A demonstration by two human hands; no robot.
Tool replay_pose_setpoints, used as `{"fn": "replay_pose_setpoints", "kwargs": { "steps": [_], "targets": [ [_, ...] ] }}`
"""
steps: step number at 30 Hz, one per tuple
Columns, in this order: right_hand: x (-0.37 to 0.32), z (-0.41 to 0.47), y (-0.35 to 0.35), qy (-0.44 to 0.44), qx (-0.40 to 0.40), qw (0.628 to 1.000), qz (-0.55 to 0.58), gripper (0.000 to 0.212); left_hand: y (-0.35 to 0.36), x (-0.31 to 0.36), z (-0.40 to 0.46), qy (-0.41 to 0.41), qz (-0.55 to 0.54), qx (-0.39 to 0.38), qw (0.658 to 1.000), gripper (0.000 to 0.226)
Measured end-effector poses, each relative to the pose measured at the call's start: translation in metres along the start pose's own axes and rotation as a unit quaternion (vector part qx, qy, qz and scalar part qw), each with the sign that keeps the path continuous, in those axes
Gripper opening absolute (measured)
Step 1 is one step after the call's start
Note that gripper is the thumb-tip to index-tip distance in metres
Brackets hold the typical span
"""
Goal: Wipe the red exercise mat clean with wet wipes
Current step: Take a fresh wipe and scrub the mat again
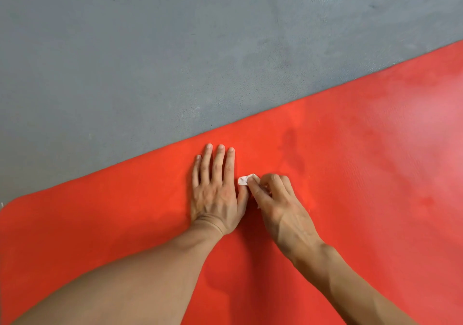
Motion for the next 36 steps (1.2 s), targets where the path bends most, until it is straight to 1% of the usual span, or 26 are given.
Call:
{"fn": "replay_pose_setpoints", "kwargs": {
  "steps": [2,5,7,9,11,12,13,14,16,18,19,20,21,22,23,25,26,27,28,30,31,32,33,34,35,36],
  "targets": [
    [0.005,0.009,-0.002,-0.015,-0.002,1.000,0.013,0.047,0.000,0.000,-0.001,0.004,0.008,-0.006,1.000,0.077],
    [0.006,0.034,-0.005,-0.044,0.001,0.999,0.017,0.027,-0.001,0.001,0.000,0.000,0.006,-0.003,1.000,0.075],
    [0.012,0.056,-0.015,-0.067,-0.004,0.997,0.026,0.021,-0.002,0.002,0.000,-0.009,-0.006,0.005,1.000,0.072],
    [0.031,0.084,-0.034,-0.029,0.073,0.996,0.041,0.023,-0.002,0.002,0.000,-0.009,-0.009,0.006,1.000,0.073],
    [0.057,0.110,-0.049,0.100,0.203,0.973,0.034,0.017,-0.003,0.002,0.001,-0.007,-0.008,0.005,1.000,0.074],
    [0.063,0.116,-0.050,0.143,0.246,0.958,0.029,0.017,-0.003,0.002,0.000,-0.007,-0.009,0.004,1.000,0.074],
    [0.060,0.119,-0.044,0.158,0.260,0.952,0.031,0.017,-0.003,0.002,0.000,-0.006,-0.009,0.004,1.000,0.074],
    [0.049,0.120,-0.034,0.138,0.265,0.954,0.036,0.016,-0.002,0.002,0.001,-0.005,-0.009,0.004,1.000,0.074],
    [0.025,0.112,-0.009,0.081,0.214,0.970,0.088,0.008,-0.002,0.002,0.000,-0.005,-0.010,0.002,1.000,0.074],
    [0.016,0.100,0.001,-0.023,0.101,0.994,0.029,0.028,-0.002,0.001,0.000,-0.007,-0.007,0.000,1.000,0.073],
    [0.020,0.099,-0.011,-0.058,0.086,0.995,-0.005,0.034,-0.003,0.002,0.000,-0.008,-0.008,0.000,1.000,0.073],
    [0.030,0.101,-0.023,-0.062,0.082,0.994,-0.020,0.030,-0.003,0.002,0.000,-0.007,-0.009,0.001,1.000,0.074],
    [0.041,0.105,-0.040,-0.035,0.111,0.993,-0.007,0.021,-0.003,0.002,0.000,-0.006,-0.010,0.002,1.000,0.074],
    [0.055,0.109,-0.059,0.010,0.170,0.985,-0.034,0.017,-0.003,0.002,0.000,-0.006,-0.011,0.002,1.000,0.074],
    [0.070,0.111,-0.077,0.064,0.225,0.969,-0.081,0.021,-0.003,0.002,0.001,-0.006,-0.011,0.003,1.000,0.074],
    [0.088,0.115,-0.084,0.129,0.263,0.954,-0.070,0.019,-0.002,0.002,0.001,-0.007,-0.008,0.004,1.000,0.074],
    [0.086,0.115,-0.078,0.133,0.256,0.955,-0.065,0.014,-0.002,0.001,0.000,-0.006,-0.008,0.004,1.000,0.074],
    [0.076,0.115,-0.061,0.111,0.251,0.960,-0.059,0.014,-0.002,0.001,0.000,-0.006,-0.008,0.003,1.000,0.074],
    [0.064,0.112,-0.041,0.080,0.235,0.969,-0.001,0.019,-0.002,0.001,-0.001,-0.006,-0.009,0.003,1.000,0.073],
    [0.028,0.099,-0.013,-0.049,0.114,0.992,0.007,0.011,-0.003,0.001,0.000,-0.005,-0.007,0.002,1.000,0.073],
    [0.024,0.092,-0.009,-0.120,0.071,0.989,-0.044,0.027,-0.004,0.002,0.001,-0.006,-0.007,0.004,1.000,0.073],
    [0.028,0.092,-0.015,-0.138,0.055,0.988,-0.051,0.033,-0.004,0.002,0.001,-0.007,-0.008,0.005,1.000,0.073],
    [0.043,0.095,-0.029,-0.113,0.075,0.990,-0.045,0.026,-0.004,0.002,0.001,-0.007,-0.009,0.006,1.000,0.072],
    [0.063,0.100,-0.048,-0.040,0.126,0.991,-0.037,0.014,-0.004,0.002,0.001,-0.008,-0.011,0.006,1.000,0.072],
    [0.084,0.106,-0.067,0.060,0.194,0.978,-0.045,0.013,-0.004,0.002,0.001,-0.009,-0.011,0.006,1.000,0.072],
    [0.092,0.109,-0.086,0.122,0.243,0.960,-0.064,0.014,-0.003,0.002,0.001,-0.009,-0.010,0.006,1.000,0.072]
  ]
}}
Point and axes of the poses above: each hand's wrist, its own z-axis towards the middle knuckle, its own y-axis out of the palm, x = y × z, the point moved 2 cm from there along z, towards the middle knuckle, and after that the axes turned 14 degrees about z, right-handed, at the moved point
